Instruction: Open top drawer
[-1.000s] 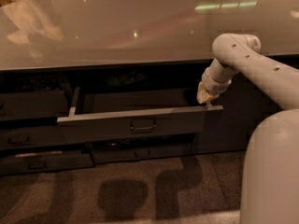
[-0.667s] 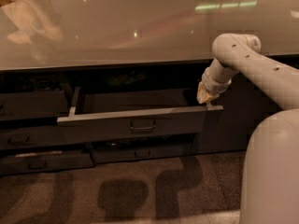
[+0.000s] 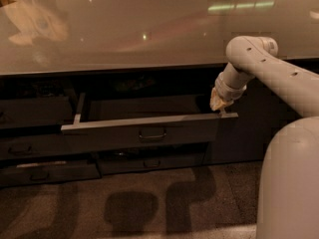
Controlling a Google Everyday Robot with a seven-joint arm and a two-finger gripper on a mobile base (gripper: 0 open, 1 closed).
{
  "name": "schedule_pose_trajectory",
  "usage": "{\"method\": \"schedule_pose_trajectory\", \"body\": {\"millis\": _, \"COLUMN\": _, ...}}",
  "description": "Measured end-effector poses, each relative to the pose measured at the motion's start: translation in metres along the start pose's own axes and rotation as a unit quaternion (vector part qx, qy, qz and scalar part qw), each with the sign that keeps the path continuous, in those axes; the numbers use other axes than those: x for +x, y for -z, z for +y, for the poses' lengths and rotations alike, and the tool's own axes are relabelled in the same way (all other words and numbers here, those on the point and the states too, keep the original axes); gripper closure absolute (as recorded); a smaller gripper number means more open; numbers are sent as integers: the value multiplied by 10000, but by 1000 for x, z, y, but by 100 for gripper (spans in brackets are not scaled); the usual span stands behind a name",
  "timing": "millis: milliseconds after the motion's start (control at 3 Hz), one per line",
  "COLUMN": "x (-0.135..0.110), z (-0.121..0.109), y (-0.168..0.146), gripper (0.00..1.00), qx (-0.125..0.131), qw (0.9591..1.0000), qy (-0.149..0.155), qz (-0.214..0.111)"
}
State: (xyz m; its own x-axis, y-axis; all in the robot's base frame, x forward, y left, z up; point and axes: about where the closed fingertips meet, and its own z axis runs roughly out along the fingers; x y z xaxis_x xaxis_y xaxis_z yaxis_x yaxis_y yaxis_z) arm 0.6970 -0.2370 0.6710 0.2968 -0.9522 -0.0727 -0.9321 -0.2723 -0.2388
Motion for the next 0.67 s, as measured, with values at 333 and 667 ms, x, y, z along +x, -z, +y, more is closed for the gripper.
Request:
{"method": "schedule_pose_trajectory", "body": {"millis": 333, "x": -5, "z": 9, "y": -3, "gripper": 41, "qx": -46, "qw": 10000, "qy": 46, "qz": 7}}
{"method": "schedule_pose_trajectory", "body": {"millis": 667, "x": -15, "z": 33, "y": -8, "gripper": 18, "qx": -68, "qw": 9999, "qy": 92, "qz": -89}}
